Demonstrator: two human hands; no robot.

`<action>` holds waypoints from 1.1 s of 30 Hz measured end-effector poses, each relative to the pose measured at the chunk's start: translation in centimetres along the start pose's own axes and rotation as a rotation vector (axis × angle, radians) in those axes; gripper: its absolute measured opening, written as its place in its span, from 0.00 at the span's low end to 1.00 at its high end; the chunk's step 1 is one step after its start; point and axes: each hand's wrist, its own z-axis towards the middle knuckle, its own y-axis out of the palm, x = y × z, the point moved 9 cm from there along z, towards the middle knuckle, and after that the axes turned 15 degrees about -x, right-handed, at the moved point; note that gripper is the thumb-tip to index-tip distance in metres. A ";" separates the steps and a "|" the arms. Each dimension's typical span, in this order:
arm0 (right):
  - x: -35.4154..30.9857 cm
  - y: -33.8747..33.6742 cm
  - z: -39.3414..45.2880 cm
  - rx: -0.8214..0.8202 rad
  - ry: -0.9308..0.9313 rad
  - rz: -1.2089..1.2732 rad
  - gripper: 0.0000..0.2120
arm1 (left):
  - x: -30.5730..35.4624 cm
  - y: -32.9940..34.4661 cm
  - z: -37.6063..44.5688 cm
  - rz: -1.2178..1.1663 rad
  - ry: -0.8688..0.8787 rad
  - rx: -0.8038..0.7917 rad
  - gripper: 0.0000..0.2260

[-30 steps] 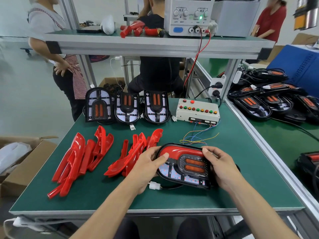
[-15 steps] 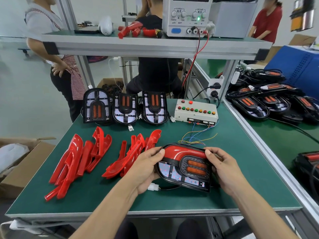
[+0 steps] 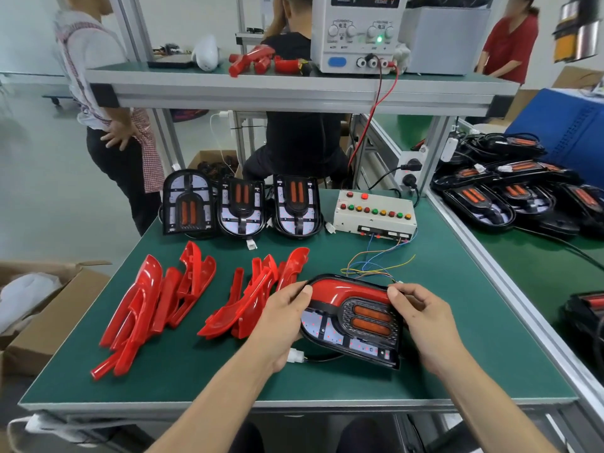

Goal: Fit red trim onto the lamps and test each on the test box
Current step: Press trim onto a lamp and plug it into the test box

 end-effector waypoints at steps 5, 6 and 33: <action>-0.4 -0.9 -0.4 0.027 -0.010 -0.075 0.06 | 3.2 -0.2 -1.5 0.575 0.116 0.147 0.13; -0.2 -1.1 -0.4 0.027 -0.001 -0.084 0.07 | 4.3 -0.5 -2.4 0.706 0.162 0.212 0.13; 0.6 -2.0 -1.7 0.103 0.023 -0.312 0.06 | 10.9 -16.9 0.2 1.451 -0.395 0.579 0.12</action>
